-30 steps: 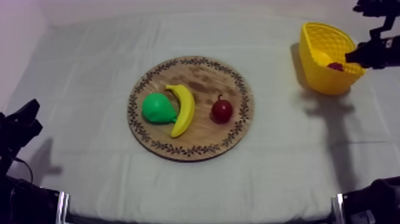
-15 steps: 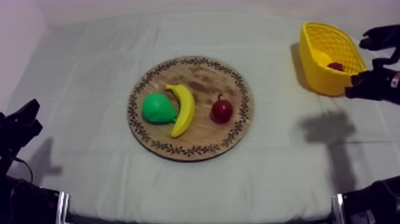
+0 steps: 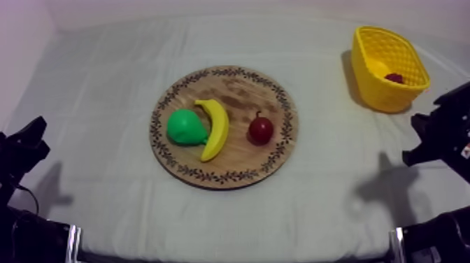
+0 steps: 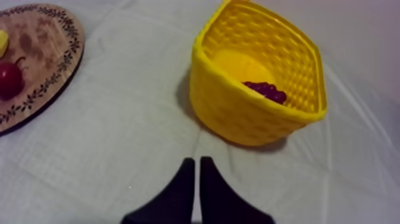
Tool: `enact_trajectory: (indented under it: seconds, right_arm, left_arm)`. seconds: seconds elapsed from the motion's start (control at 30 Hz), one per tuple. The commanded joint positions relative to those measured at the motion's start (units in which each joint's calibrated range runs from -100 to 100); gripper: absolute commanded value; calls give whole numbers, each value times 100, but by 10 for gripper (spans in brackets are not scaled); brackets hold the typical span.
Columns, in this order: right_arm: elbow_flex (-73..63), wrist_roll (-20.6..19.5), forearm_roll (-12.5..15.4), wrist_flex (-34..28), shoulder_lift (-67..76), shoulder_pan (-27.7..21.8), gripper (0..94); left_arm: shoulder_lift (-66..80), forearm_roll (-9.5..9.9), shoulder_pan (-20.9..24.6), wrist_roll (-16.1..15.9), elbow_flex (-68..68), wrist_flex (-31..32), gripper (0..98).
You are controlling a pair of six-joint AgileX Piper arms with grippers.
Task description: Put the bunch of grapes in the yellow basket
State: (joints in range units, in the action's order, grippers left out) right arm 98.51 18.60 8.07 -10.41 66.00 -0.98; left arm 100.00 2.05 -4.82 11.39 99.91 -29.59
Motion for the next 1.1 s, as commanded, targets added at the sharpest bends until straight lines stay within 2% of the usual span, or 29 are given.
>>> enact_trajectory:
  seconds: [0.0, 0.17, 0.33, 0.63, 0.8, 1.07]
  right_arm:
    - [73, 201, 107, -128, 438, -17, 4]
    - [118, 166, 118, -434, 944, -95, 3]
    - [125, -39, 70, -991, 1515, -161, 3]
    - [127, -1064, -561, -2266, 2412, -142, 22]
    - [127, -999, -661, -2646, 2827, -116, 12]
    - [127, -737, -690, -2752, 2959, -58, 6]
  left_arm:
    - [0, 2, 0, 1, -2, 1, 1]
    - [0, 2, 0, 1, -2, 1, 1]
    - [0, 2, 0, 1, -2, 1, 1]
    - [0, 2, 0, 1, -2, 1, 1]
    - [0, 2, 0, 1, -2, 1, 1]
    - [0, 2, 0, 1, -2, 1, 1]
